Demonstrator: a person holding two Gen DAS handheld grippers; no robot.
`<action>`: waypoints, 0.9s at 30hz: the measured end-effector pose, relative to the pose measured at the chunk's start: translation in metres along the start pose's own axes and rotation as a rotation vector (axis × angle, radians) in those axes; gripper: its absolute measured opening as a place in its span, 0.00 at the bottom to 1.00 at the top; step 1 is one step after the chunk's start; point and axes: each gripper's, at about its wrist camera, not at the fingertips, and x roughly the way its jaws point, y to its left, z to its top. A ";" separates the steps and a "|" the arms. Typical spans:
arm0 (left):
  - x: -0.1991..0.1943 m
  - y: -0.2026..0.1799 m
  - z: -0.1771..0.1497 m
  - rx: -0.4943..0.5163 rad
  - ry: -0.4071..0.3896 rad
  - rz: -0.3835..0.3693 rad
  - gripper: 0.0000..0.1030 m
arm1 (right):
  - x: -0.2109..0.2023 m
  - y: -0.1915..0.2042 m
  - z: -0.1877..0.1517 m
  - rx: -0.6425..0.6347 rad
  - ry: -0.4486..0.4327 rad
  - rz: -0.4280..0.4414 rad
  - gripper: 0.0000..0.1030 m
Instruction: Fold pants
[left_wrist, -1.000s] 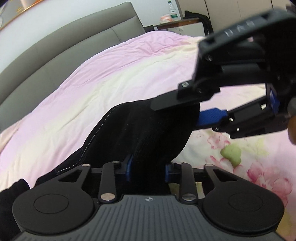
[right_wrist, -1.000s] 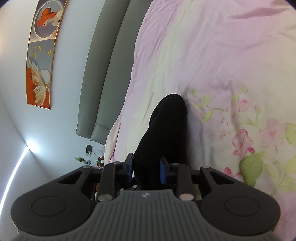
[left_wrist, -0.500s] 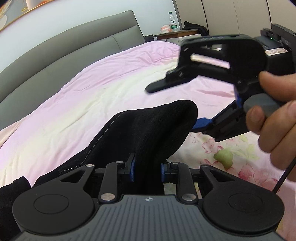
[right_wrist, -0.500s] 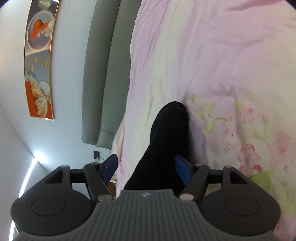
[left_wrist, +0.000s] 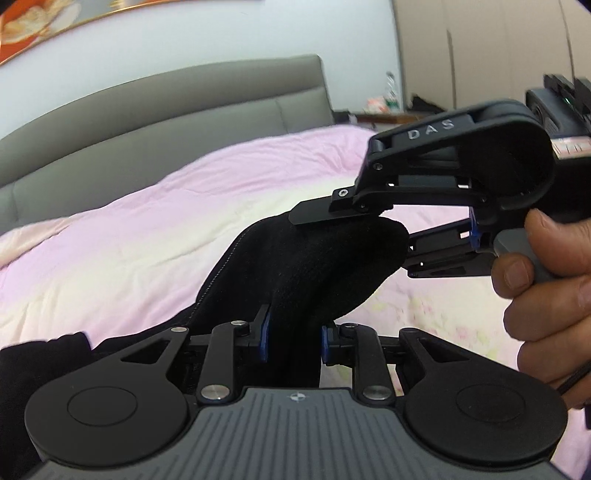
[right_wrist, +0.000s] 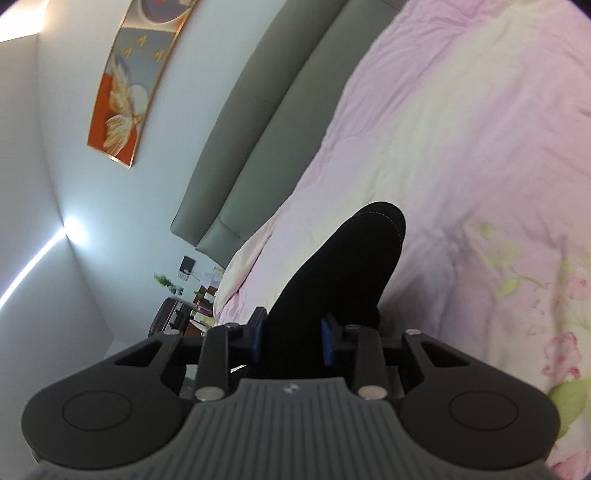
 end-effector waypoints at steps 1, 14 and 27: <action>-0.007 0.010 0.000 -0.041 -0.012 -0.001 0.27 | 0.004 0.013 -0.001 -0.031 0.009 0.010 0.25; -0.080 0.122 -0.024 -0.423 -0.101 -0.018 0.27 | 0.073 0.152 -0.059 -0.278 0.166 0.067 0.23; -0.131 0.186 -0.078 -0.707 -0.193 -0.022 0.27 | 0.150 0.237 -0.134 -0.456 0.327 0.048 0.23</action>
